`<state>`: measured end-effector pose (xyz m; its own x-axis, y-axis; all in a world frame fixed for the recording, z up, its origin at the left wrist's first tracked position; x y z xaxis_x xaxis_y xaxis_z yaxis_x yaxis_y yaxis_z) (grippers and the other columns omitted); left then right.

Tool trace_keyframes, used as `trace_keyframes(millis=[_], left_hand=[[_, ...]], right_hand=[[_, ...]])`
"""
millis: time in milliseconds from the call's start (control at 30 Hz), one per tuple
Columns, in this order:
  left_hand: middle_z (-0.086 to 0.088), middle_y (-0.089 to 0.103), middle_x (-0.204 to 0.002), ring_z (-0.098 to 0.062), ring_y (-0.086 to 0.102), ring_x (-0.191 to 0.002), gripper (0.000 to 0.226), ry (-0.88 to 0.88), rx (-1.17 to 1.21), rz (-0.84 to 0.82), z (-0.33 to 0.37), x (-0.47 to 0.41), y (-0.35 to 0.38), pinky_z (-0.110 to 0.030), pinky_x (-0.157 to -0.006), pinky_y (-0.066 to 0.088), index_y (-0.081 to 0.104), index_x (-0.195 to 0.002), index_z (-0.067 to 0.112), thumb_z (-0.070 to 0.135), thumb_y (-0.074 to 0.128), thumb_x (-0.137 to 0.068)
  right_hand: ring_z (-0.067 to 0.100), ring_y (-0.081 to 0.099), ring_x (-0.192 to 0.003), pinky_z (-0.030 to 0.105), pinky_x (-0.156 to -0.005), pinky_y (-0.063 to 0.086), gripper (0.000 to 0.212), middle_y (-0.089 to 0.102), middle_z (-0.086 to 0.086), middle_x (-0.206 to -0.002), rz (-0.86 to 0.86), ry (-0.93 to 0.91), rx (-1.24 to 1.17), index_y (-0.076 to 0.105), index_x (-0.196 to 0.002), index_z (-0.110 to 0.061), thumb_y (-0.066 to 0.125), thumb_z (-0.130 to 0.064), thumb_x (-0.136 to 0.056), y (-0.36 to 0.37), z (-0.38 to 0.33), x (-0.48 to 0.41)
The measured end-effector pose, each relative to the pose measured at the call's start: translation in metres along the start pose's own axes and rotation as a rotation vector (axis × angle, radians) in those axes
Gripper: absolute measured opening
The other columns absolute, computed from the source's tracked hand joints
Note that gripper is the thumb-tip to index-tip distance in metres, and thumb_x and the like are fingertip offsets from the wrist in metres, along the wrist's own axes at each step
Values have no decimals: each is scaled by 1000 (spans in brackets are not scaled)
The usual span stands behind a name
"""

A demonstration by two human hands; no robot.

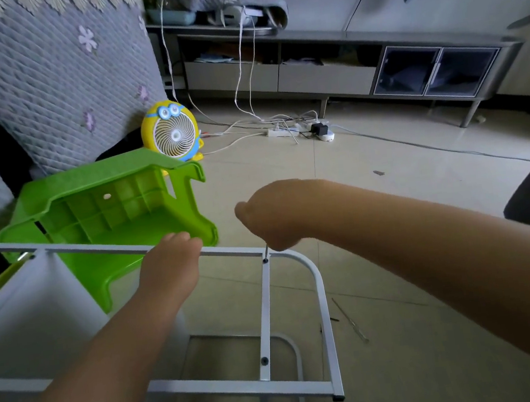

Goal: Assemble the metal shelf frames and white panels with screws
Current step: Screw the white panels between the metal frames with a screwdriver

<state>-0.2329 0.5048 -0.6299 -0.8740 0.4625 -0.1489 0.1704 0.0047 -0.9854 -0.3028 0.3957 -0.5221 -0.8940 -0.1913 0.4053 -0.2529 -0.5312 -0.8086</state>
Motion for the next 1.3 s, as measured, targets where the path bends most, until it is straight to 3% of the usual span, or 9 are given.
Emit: trace_keyframes(millis=[133,300,433,533,633,733,867,1067,1300], left_hand=[[-5,52,-99,-24,48,-101,21,6,-28,26,2,0,-1,-30,-64,31,56,-101,12,4,40,-90],[-6,54,-92,-26,52,-94,19,34,-21,81,1,0,1,-32,-60,34,59,-97,12,3,46,-87],[-10,48,-54,-31,53,-53,24,123,16,169,0,-1,2,-25,-40,29,59,-58,5,-12,74,-51],[-14,51,-63,-34,55,-64,12,84,42,111,-1,-1,5,-30,-47,29,62,-68,2,-10,64,-66],[-14,53,-71,-33,54,-73,11,60,37,144,-1,0,5,-33,-50,33,63,-76,2,-7,59,-74],[-6,47,-87,-28,50,-96,20,35,0,76,1,-2,4,-32,-61,32,58,-99,10,2,45,-86],[-6,50,-99,-26,47,-104,24,20,-28,35,3,0,-1,-31,-65,33,55,-104,11,2,41,-87],[-6,49,-108,-24,45,-109,25,28,-60,-37,2,0,-2,-29,-67,34,53,-107,12,4,39,-88],[-7,52,-107,-26,48,-107,26,29,18,21,2,2,-2,-34,-76,43,56,-107,13,5,38,-90]], right_hand=[[15,30,-53,23,-46,25,33,29,3,-64,155,-67,229,23,-64,-10,39,0,-91,-1,2,5],[28,54,-103,27,-67,35,22,58,9,-108,235,-225,346,56,-102,-6,37,-2,-92,1,2,4],[25,53,-85,27,-63,36,18,57,9,-93,200,-193,367,56,-94,-3,38,-1,-91,6,1,-3],[15,29,-51,24,-48,29,30,32,3,-62,119,-106,352,31,-60,-8,42,-1,-88,0,8,2],[19,36,-56,24,-49,29,33,31,0,-62,24,-27,278,30,-60,-11,45,-5,-88,-1,6,-4],[23,50,-78,30,-59,39,18,55,2,-79,-146,12,163,61,-90,-9,43,-10,-94,-2,7,-20],[11,37,-55,19,-51,29,31,43,2,-64,-380,138,-162,57,-118,0,37,-13,-98,-8,24,-32],[12,40,-58,26,-73,38,28,44,2,-66,-300,102,-34,57,-118,-6,43,-17,-97,-11,14,-37],[24,54,-86,26,-64,37,22,49,8,-83,3,-66,218,58,-108,-3,44,-4,-91,14,19,-5]])
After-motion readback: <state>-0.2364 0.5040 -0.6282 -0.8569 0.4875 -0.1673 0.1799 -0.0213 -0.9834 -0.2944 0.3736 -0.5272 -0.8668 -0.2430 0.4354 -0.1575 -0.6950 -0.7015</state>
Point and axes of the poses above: each hand's wrist, its own x-axis away from the middle knuckle, its own y-axis out of the palm, z = x × y, the point moved 4 cm from there along -x, towards the middle knuckle
